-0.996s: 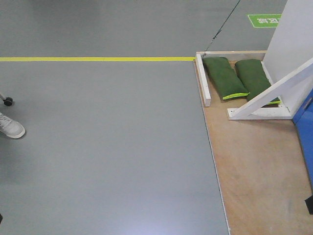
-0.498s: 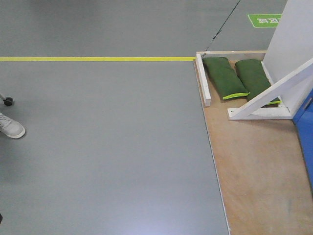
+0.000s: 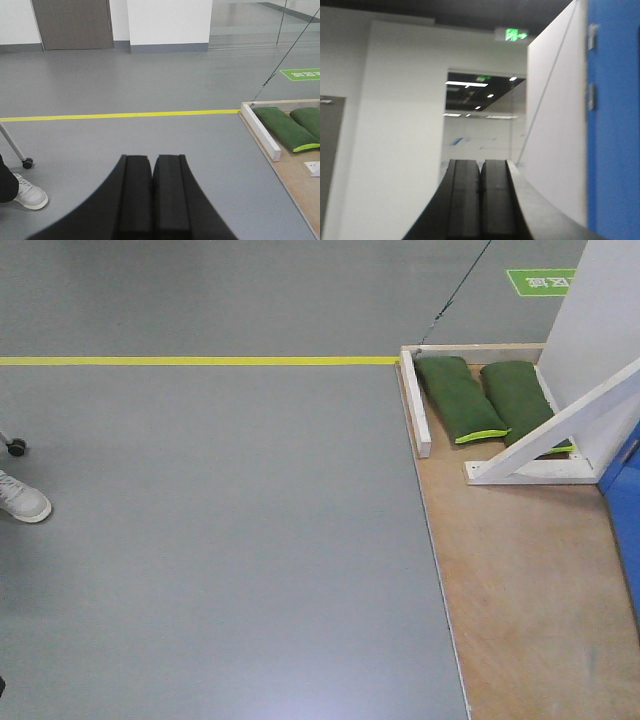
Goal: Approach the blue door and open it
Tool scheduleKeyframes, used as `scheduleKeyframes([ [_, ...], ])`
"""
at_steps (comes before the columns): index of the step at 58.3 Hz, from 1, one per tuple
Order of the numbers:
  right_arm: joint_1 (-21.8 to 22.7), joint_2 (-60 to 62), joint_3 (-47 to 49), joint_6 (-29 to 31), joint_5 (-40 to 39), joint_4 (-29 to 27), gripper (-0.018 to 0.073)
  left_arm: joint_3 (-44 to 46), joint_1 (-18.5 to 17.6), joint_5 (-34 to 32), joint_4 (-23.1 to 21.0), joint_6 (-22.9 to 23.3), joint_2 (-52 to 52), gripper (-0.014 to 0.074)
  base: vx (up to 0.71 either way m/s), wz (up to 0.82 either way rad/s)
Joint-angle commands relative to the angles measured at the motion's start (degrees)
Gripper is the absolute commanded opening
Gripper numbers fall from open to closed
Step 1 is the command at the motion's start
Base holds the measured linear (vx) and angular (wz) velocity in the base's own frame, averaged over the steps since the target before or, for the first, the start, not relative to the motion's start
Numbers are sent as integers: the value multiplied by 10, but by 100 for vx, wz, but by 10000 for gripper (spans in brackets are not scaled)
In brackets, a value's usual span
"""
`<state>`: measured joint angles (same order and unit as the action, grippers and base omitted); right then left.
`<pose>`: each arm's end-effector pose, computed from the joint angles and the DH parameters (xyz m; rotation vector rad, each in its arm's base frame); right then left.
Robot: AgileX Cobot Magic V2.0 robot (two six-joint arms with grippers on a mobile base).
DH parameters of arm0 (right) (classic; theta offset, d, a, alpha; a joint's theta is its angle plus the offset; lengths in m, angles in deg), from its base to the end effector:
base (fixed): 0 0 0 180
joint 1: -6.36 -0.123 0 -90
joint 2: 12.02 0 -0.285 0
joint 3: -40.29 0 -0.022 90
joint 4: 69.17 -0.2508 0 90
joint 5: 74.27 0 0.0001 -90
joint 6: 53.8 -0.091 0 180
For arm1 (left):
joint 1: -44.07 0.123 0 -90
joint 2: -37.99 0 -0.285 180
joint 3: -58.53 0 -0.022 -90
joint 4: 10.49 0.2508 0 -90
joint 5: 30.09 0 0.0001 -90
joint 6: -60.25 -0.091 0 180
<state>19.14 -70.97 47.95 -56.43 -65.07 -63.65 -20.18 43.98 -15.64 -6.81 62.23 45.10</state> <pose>0.1110 -0.0266 0.5860 0.1058 1.0530 -0.2546 0.0552 0.0014 0.1822 0.0139 1.7496 0.0331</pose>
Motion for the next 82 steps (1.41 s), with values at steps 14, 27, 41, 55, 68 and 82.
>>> scheduleKeyframes([
  [14, 334, -75, 135, 3, -52, -43, 12, 15, -4, -48, -4, 2, -7, 73, 0, 0],
  [27, 590, -102, 135, 3, -100, -187, 12, 15, -4, -48, -4, 2, -7, 73, 0, 0],
  [41, 798, -164, 134, 3, -104, -352, 12, 15, -4, -48, -4, 2, -7, 73, 0, 0],
  [55, 902, -246, 134, 3, -129, -388, 12, 15, -4, -48, -4, 2, -7, 73, 0, 0],
  [68, 914, -326, 134, 36, -184, -357, 12, 15, -4, -48, -4, 2, -7, 73, 0, 0],
  [82, 913, -402, 134, 86, -256, -313, 12, 15, -4, -48, -4, 2, -7, 73, 0, 0],
])
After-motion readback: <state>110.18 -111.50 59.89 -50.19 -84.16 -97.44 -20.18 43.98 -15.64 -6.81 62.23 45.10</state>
